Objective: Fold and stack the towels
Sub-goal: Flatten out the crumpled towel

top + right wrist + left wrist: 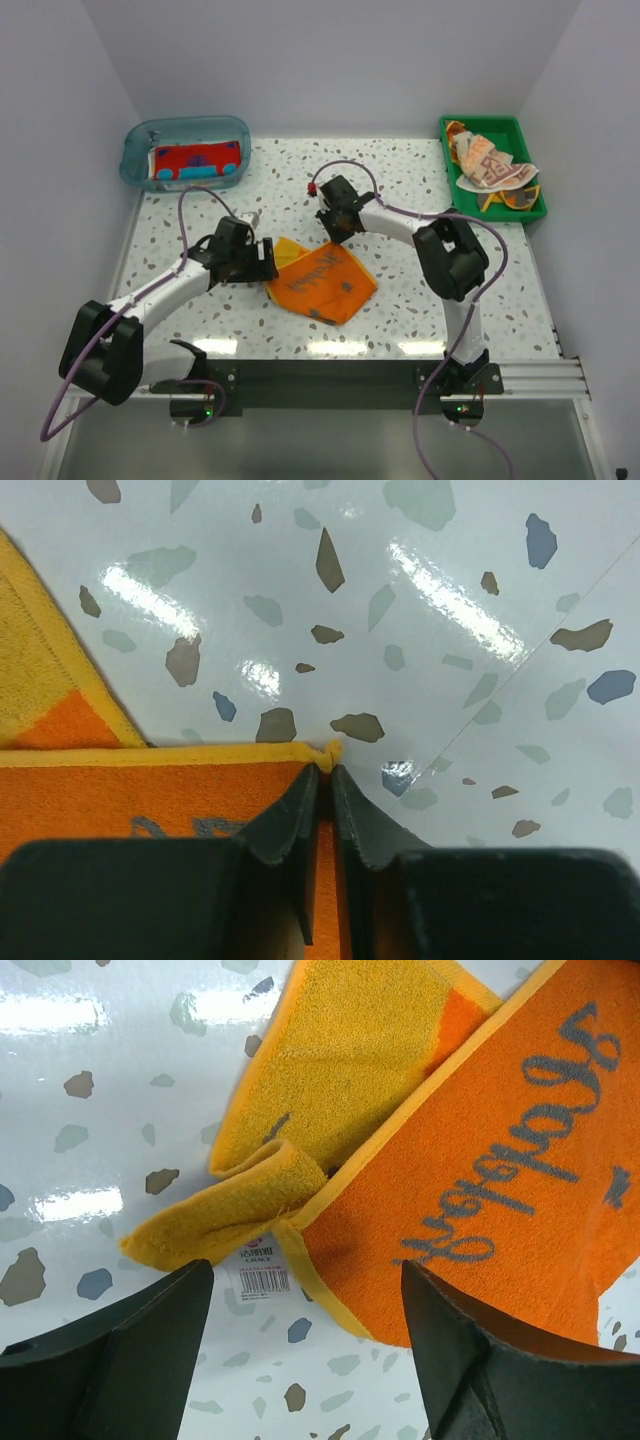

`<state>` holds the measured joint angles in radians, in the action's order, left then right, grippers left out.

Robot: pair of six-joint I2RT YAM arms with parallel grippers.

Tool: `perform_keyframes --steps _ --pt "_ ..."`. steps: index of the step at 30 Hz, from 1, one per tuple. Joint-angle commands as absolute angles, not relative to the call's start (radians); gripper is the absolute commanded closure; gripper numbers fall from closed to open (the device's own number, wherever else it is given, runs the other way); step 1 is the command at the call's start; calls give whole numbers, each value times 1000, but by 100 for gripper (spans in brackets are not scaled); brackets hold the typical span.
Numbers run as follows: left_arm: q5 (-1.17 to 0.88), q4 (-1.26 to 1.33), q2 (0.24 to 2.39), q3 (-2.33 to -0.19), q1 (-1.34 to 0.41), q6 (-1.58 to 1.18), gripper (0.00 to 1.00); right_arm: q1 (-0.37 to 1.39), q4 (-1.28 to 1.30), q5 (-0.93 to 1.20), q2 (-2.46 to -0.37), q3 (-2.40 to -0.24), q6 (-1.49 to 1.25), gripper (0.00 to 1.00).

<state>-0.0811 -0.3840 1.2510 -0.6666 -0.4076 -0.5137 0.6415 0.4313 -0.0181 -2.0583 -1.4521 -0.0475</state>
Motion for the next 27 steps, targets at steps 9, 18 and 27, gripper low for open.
perform_keyframes --steps 9,18,27 --pt "-71 -353 1273 -666 -443 -541 34 650 428 -66 -2065 -1419 -58 100" --pt "-43 -313 1345 -684 -459 -564 45 657 413 -57 -2042 -1384 -78 100" --pt "-31 -272 1379 -699 -462 -584 46 658 393 -54 -2023 -1344 -94 100"
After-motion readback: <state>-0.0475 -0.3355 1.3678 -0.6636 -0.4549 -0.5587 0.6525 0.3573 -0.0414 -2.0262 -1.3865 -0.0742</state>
